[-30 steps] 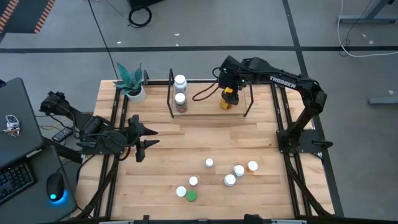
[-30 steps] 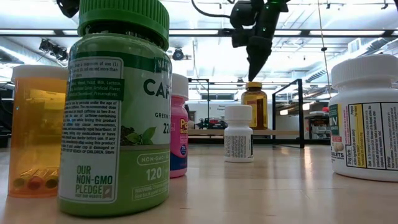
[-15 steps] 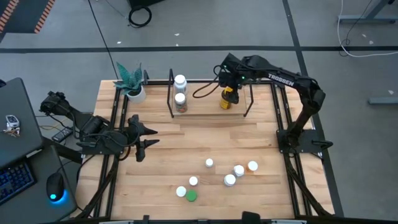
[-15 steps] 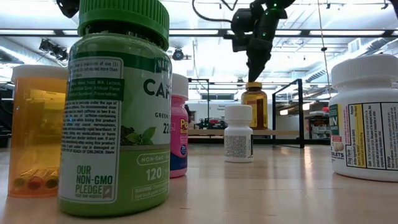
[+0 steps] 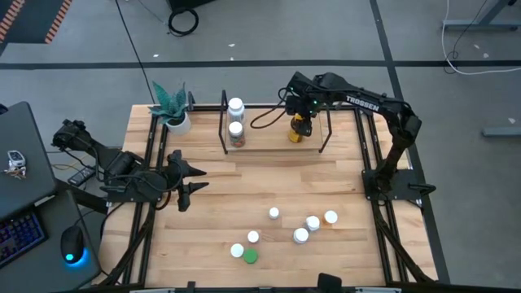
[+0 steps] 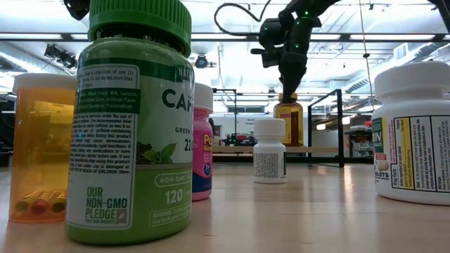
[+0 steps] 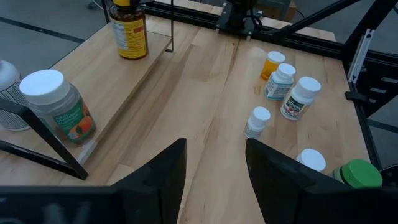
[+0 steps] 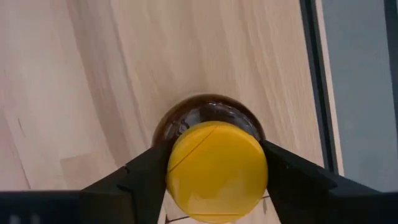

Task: Pick and place medicine bottles onto shelf by color
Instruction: Put the yellow pill bottle on the shelf

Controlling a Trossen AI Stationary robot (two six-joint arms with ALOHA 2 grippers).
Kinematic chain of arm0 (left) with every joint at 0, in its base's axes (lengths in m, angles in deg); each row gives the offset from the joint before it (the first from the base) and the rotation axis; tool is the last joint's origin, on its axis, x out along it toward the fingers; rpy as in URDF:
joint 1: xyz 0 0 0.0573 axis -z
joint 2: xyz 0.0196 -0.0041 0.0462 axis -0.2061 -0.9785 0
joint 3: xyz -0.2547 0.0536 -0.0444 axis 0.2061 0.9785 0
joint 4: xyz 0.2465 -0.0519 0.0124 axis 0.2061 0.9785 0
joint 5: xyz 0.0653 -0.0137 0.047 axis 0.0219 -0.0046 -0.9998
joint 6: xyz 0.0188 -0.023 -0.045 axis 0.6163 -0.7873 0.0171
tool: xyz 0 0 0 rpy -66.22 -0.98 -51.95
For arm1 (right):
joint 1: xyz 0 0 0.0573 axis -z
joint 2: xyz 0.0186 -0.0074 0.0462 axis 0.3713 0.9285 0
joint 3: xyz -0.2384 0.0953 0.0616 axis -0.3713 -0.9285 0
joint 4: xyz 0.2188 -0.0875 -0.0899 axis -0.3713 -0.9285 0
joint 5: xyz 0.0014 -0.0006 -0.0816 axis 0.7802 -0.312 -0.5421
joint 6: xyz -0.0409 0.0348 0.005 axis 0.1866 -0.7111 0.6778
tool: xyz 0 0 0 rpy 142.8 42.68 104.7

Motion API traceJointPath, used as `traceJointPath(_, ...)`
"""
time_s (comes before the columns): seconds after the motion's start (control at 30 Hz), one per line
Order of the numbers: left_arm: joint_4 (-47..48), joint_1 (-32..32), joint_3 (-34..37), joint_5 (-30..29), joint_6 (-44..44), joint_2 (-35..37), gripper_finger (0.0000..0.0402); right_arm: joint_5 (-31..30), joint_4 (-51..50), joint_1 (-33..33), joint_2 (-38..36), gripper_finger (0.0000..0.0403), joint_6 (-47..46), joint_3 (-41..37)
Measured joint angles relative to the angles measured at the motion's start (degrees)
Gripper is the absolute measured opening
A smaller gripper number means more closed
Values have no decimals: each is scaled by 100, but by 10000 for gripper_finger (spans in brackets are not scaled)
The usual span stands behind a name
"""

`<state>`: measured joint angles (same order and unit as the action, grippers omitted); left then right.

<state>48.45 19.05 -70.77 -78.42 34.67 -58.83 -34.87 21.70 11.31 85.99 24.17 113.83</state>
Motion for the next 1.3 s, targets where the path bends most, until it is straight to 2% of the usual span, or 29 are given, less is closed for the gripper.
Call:
traceJointPath(0.23,-1,-1,0,0,1,0,172,-187,-21,13,0,229,-1617,0)
traceJointPath(0.5,1,0,0,0,3,0,172,-196,-23,2,-4,271,-4574,0)
traceJointPath(0.63,1,0,0,1,4,0,172,-192,68,-1,-4,271,-5389,0)
traceJointPath(0.83,-1,0,0,4,3,0,174,-357,214,-37,-15,291,-5094,0)
traceJointPath(1.03,1,0,0,5,1,0,174,-481,14,-35,-24,331,-4325,254)
traceJointPath(1.17,-1,-1,0,6,-1,0,174,-374,-48,-30,-26,356,-3100,483)
traceJointPath(1.3,-3,0,0,6,-4,0,174,130,-183,-59,-26,371,-1413,542)
